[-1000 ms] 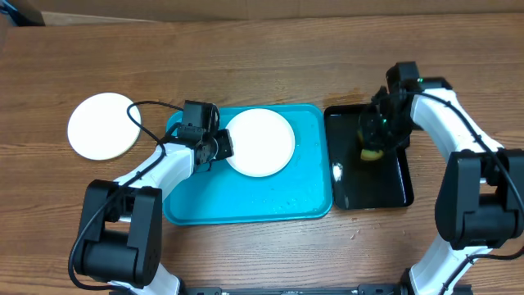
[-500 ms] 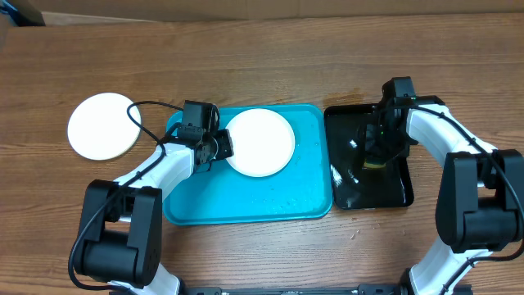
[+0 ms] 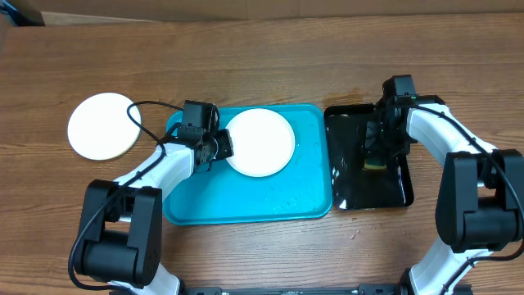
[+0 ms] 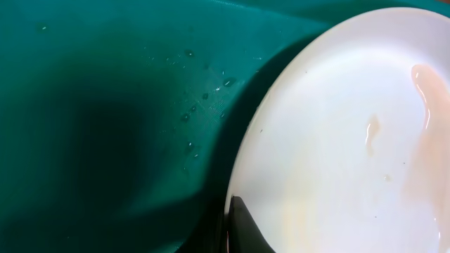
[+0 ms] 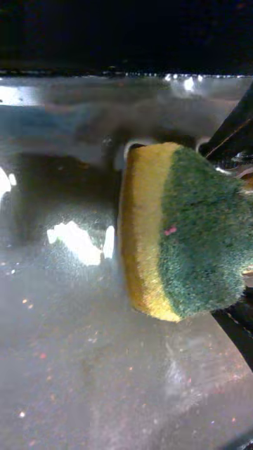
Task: Clean dirty plates on tray and stack at the side
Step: 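Return sponge to the black tray and release it, right gripper, then lift the white plate off the teal tray with left gripper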
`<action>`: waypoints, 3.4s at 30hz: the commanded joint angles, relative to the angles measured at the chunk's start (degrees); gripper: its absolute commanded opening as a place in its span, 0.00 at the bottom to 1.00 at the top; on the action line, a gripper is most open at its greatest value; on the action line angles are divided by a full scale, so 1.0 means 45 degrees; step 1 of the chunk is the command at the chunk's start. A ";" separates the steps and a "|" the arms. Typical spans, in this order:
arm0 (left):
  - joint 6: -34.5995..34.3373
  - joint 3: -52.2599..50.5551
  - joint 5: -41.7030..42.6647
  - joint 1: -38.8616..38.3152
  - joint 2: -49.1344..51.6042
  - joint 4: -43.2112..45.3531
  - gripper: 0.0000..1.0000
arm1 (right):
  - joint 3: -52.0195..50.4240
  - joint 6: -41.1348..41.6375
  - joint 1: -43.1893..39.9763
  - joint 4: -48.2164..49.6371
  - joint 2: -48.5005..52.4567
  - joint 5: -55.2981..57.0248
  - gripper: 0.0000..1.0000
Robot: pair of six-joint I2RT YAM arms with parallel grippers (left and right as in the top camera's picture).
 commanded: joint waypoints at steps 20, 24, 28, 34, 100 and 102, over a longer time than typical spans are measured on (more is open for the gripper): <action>0.0107 -0.0058 -0.0034 -0.0029 0.0185 0.0015 0.04 | -0.0175 0.0010 -0.0010 0.1316 0.0262 -0.0408 1.00; 0.0107 -0.0058 -0.0039 -0.0029 0.0185 0.0015 0.04 | -0.0175 0.0010 -0.0010 0.1773 0.0262 -0.0408 0.77; 0.0107 -0.0058 -0.0034 -0.0029 0.0185 0.0019 0.04 | -0.0175 0.0010 -0.0010 0.1802 0.0262 -0.0568 0.04; 0.1073 0.0010 -0.0058 -0.0029 -0.0253 -0.0151 0.04 | 0.0491 0.0010 -0.0010 0.0510 0.0044 -0.0991 0.79; 0.6319 1.0739 -1.4173 -1.0749 0.2215 -0.4556 0.04 | 0.2589 0.1015 -0.5124 -0.0758 -0.2798 -0.1457 1.00; 0.6518 1.0739 -1.4644 -1.1064 0.2215 -0.4517 0.04 | 0.2589 0.1015 -0.5124 -0.0758 -0.2798 -0.1457 1.00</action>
